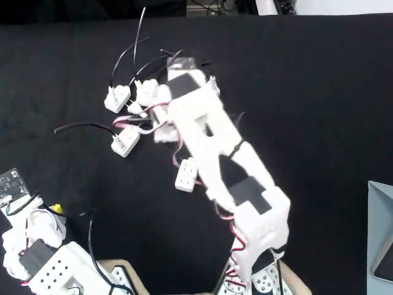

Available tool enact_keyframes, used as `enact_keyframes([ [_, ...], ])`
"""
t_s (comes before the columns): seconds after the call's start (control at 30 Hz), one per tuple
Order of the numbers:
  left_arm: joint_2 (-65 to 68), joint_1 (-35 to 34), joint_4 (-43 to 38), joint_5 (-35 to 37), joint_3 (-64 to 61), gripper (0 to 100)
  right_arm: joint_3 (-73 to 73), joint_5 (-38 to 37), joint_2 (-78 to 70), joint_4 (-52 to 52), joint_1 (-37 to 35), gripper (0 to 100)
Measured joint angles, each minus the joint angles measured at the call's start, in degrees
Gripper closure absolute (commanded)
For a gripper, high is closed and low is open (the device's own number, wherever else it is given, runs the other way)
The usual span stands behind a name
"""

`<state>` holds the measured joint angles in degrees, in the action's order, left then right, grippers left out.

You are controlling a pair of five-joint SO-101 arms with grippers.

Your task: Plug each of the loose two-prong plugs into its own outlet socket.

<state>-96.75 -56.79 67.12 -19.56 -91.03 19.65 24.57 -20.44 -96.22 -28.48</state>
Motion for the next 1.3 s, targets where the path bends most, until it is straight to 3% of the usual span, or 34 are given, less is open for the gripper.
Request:
enact_keyframes([
  [0.23, 0.0, 0.0, 0.0, 0.0, 0.0, 72, 0.7, -27.1, -0.8, 0.0, 1.8, 74.8],
  [0.37, 0.0, 0.0, 0.0, 0.0, 0.0, 72, 0.3, -34.4, -2.4, 3.2, 1.8, 74.8],
  [0.6, 0.0, 0.0, 0.0, 0.0, 0.0, 72, -5.6, -35.7, -11.2, 17.1, 1.8, 74.8],
  [1.07, 0.0, 0.0, 0.0, -1.0, -0.5, 72, -7.6, -35.6, -16.2, 25.6, -0.7, 75.3],
  [1.13, 0.0, 0.0, 0.0, -1.8, -0.7, 72, -7.5, -35.6, -16.9, 25.8, -0.8, 80.7],
  [1.23, 0.0, 0.0, 0.0, -2.0, -0.7, 72, -6.4, -35.6, -18.4, 26.0, -0.5, 98.9],
  [1.3, 0.0, 0.0, 0.0, -2.0, -0.7, 72, -5.3, -35.6, -18.6, 26.1, -0.2, 96.6],
])
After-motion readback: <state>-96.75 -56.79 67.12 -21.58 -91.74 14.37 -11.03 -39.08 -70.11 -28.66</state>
